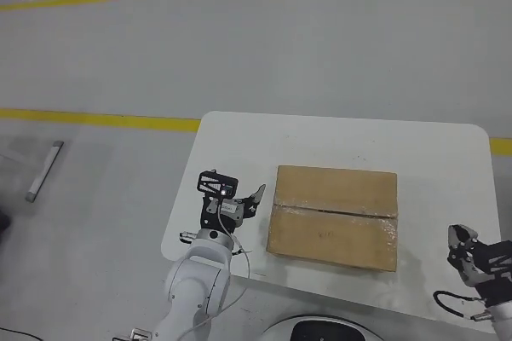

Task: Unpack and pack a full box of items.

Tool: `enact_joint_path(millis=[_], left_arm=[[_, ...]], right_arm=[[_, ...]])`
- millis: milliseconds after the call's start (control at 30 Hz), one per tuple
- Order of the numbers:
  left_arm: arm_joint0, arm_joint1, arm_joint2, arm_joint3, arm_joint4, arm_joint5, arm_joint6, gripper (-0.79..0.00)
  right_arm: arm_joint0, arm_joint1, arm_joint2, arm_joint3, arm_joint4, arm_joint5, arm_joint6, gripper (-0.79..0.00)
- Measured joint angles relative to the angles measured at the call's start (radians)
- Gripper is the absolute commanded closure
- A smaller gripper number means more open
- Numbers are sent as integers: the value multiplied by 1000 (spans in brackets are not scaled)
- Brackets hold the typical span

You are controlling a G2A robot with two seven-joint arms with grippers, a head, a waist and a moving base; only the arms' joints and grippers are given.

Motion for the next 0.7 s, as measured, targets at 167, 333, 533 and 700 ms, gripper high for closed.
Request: enact_joint_path(millis=[167, 333, 533, 700], left_arm=[[0, 0, 0, 0, 0, 0, 0, -785], [0, 0, 0, 0, 0, 0, 0, -785], [0, 0, 0, 0, 0, 0, 0, -785], [0, 0, 0, 0, 0, 0, 0, -785]], right_arm=[[88, -5, -111, 52, -62, -6, 43, 0], [193, -12, -209, 94, -92, 2, 88, 0], [280, -19, -291, 121, -112, -22, 133, 0], [335, -24, -351, 133, -144, -27, 151, 0]])
